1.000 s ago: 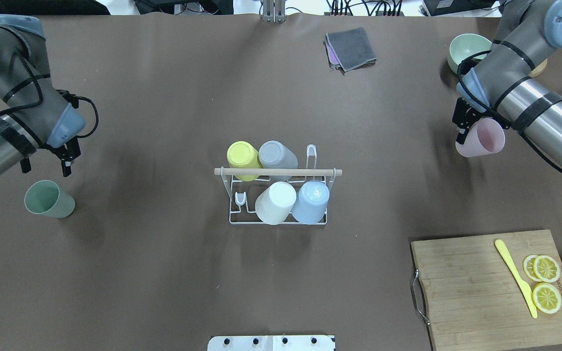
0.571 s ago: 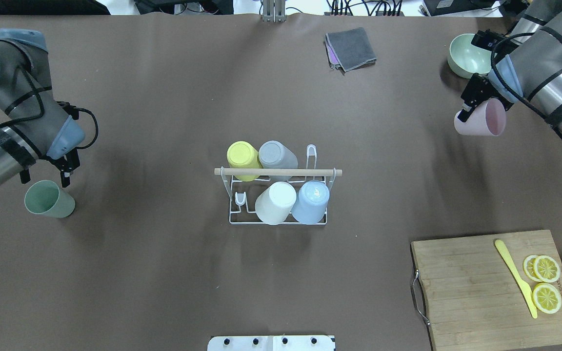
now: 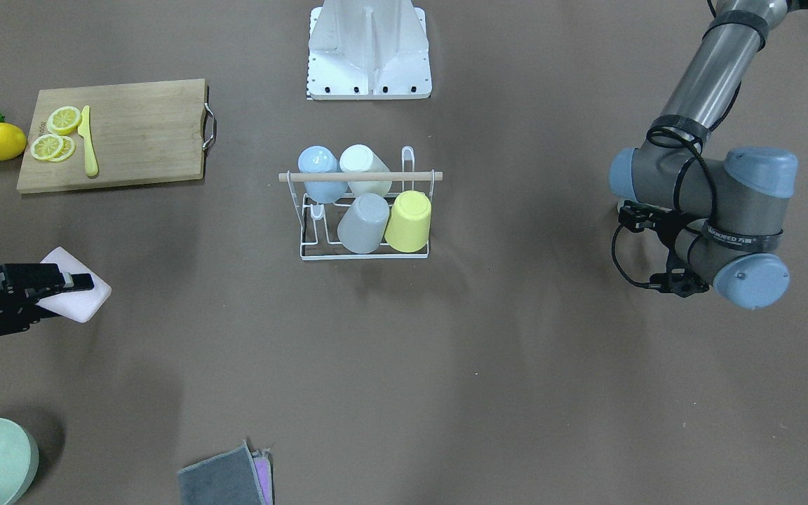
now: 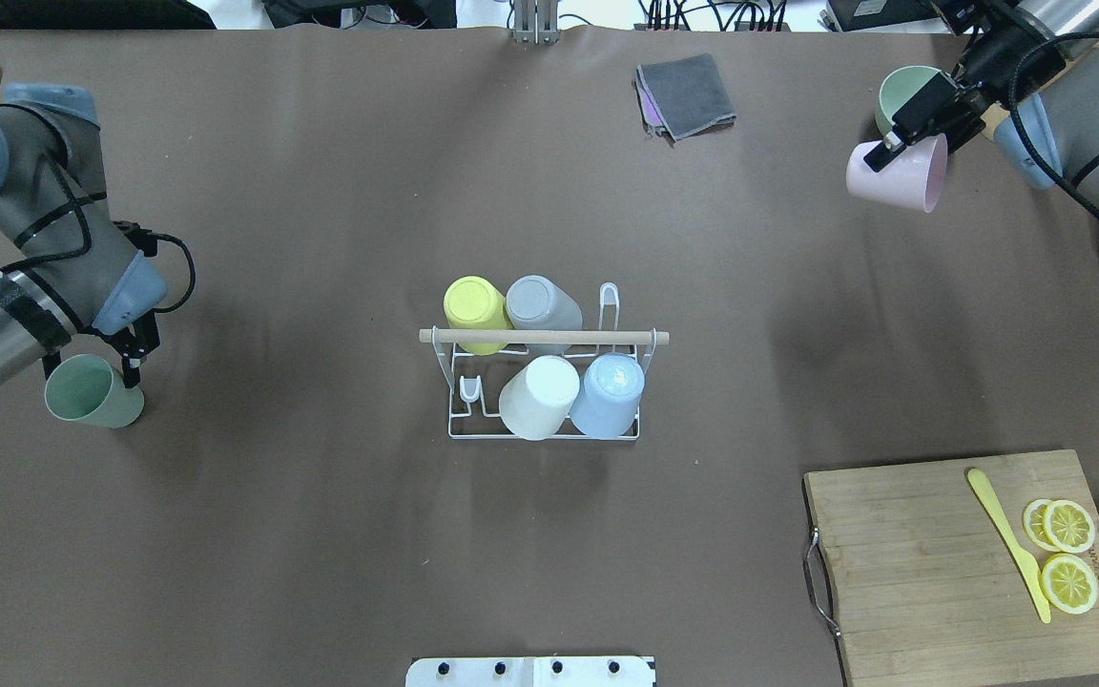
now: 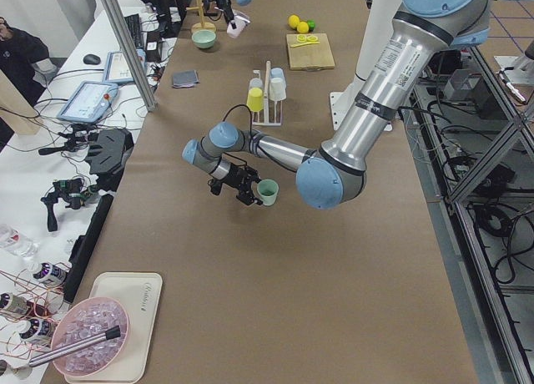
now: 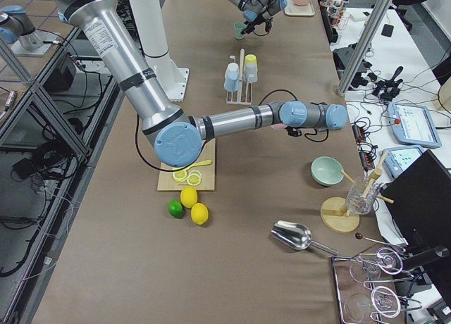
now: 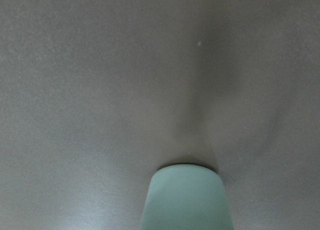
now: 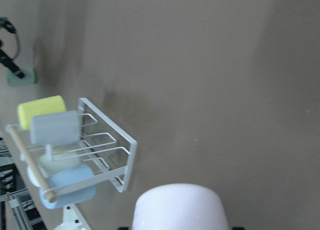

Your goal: Place cup on cup holder

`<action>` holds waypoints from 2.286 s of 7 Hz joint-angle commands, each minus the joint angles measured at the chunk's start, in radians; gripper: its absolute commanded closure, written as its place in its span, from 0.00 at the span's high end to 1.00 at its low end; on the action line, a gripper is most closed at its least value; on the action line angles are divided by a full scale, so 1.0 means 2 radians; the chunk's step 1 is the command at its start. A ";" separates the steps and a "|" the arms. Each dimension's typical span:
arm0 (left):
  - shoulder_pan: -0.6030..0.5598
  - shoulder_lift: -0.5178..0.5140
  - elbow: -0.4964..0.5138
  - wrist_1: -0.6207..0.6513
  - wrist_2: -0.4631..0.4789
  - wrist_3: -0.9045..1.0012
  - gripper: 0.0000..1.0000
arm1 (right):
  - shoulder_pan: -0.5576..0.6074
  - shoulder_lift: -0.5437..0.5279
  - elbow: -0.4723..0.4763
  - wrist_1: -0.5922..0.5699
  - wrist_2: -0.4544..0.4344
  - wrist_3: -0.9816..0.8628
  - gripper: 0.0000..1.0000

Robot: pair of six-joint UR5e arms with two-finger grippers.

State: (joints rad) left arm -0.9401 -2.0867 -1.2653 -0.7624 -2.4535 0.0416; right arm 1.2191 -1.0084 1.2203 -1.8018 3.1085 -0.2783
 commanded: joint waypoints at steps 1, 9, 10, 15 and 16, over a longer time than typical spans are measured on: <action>0.016 0.023 0.000 0.001 0.000 0.000 0.88 | 0.005 0.000 -0.001 0.060 0.104 -0.014 0.37; -0.088 0.013 -0.002 -0.026 -0.005 -0.015 0.00 | -0.039 -0.020 -0.063 0.069 0.452 -0.632 0.37; -0.119 0.006 -0.003 -0.065 -0.007 -0.022 0.00 | -0.050 -0.020 -0.067 0.076 0.467 -0.689 0.37; -0.170 0.011 0.026 -0.530 -0.014 -0.290 0.00 | -0.121 -0.005 -0.072 0.081 0.507 -0.873 0.38; -0.170 0.012 0.026 -0.607 0.018 -0.348 0.00 | -0.142 0.009 -0.082 0.081 0.524 -0.895 0.38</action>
State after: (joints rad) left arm -1.2787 -2.0645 -1.2200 -1.7735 -2.4720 -0.5058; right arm 0.9798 -1.0169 1.0722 -1.6424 4.1280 -2.0146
